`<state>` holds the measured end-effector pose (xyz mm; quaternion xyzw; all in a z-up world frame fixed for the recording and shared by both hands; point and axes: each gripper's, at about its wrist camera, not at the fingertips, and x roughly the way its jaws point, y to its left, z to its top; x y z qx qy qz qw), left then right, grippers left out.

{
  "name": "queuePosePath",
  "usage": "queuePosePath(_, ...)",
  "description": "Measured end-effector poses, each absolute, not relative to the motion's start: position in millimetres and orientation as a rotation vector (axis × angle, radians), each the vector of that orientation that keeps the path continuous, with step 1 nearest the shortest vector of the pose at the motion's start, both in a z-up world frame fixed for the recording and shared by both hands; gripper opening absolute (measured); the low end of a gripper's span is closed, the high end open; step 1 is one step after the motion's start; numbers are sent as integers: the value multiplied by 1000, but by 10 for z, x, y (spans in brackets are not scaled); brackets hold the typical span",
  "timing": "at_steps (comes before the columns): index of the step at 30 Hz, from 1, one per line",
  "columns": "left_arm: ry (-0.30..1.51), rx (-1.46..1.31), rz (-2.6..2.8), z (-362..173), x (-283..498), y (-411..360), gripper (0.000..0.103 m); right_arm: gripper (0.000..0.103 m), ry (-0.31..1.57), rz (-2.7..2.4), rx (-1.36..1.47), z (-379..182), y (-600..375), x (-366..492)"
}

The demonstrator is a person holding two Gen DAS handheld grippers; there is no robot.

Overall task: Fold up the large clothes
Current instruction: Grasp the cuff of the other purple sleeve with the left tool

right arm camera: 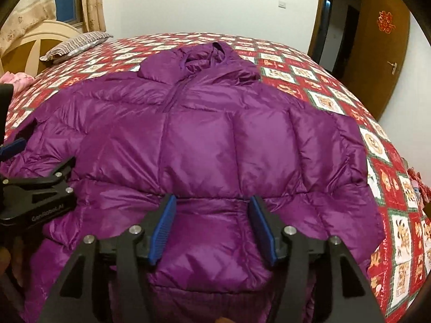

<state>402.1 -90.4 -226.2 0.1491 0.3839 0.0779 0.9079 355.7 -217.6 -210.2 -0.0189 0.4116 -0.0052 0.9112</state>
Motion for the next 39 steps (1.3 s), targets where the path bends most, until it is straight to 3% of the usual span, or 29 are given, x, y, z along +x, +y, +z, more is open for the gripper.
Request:
queuePosePath(29,818,312,142,-2221,4060,-902,102,67,844,-27,-43,-2128,-2161,3552)
queuePosePath(34,768,259,129,-1726,3820,-502,102,70,826,-37,18,-1888,-2353,3337)
queuePosePath(39,705,262,290,-1436,3158,472,102,82,822,-20,34,-1727,-2471,2848)
